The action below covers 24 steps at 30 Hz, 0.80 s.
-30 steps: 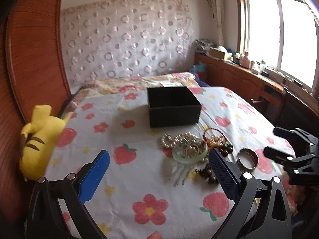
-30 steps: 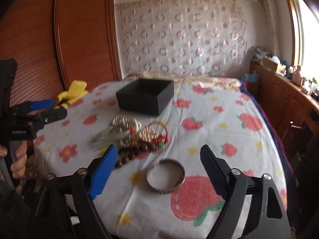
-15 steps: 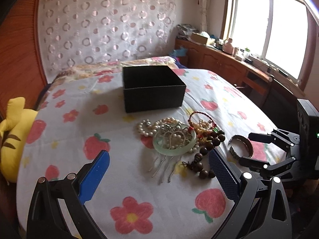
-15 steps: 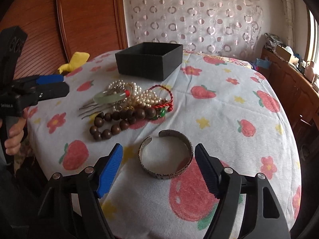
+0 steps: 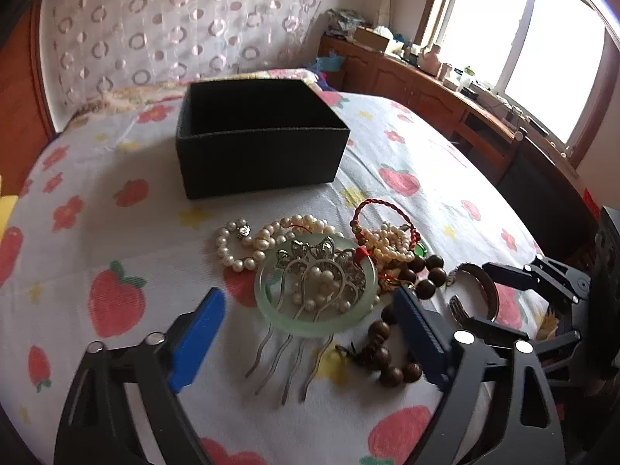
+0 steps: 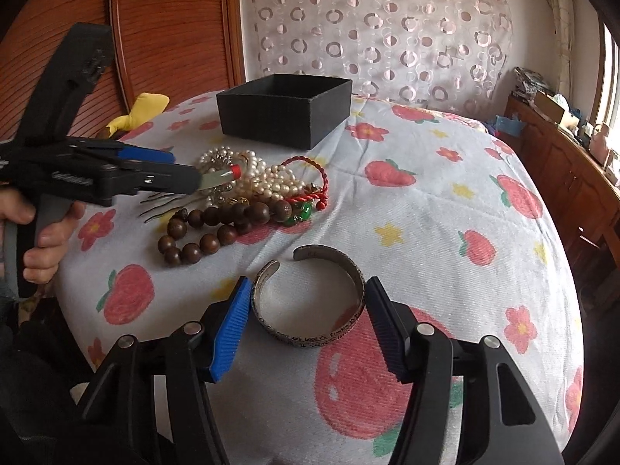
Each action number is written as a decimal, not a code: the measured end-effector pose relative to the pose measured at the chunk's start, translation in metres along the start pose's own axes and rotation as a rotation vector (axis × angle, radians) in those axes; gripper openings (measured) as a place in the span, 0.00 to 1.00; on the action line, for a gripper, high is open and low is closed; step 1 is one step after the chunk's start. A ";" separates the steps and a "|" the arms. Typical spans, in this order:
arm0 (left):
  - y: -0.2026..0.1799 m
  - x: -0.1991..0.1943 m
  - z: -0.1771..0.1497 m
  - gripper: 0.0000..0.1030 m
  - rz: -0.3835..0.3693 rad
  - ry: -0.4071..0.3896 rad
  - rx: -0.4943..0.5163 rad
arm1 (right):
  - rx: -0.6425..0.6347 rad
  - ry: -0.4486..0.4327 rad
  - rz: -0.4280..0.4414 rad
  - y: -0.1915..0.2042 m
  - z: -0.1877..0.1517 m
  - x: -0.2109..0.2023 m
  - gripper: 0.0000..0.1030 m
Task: Organize jewelry
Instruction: 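Grasp the green jade bangle with the left tool while the right tool grasps the silver cuff bracelet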
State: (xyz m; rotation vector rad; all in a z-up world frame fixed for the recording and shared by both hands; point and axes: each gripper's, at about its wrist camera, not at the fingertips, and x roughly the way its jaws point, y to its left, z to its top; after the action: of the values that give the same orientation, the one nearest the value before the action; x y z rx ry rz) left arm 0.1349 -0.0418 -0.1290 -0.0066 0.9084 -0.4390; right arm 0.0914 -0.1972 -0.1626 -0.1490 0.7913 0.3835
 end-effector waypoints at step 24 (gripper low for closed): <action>0.002 -0.005 0.003 0.67 -0.045 -0.017 -0.026 | -0.010 0.004 -0.011 -0.001 0.002 0.001 0.61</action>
State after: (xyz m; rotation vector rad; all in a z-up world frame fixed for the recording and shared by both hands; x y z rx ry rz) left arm 0.1357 -0.0391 -0.1237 -0.0544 0.8980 -0.4686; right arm 0.0935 -0.1976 -0.1621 -0.1637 0.7921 0.3766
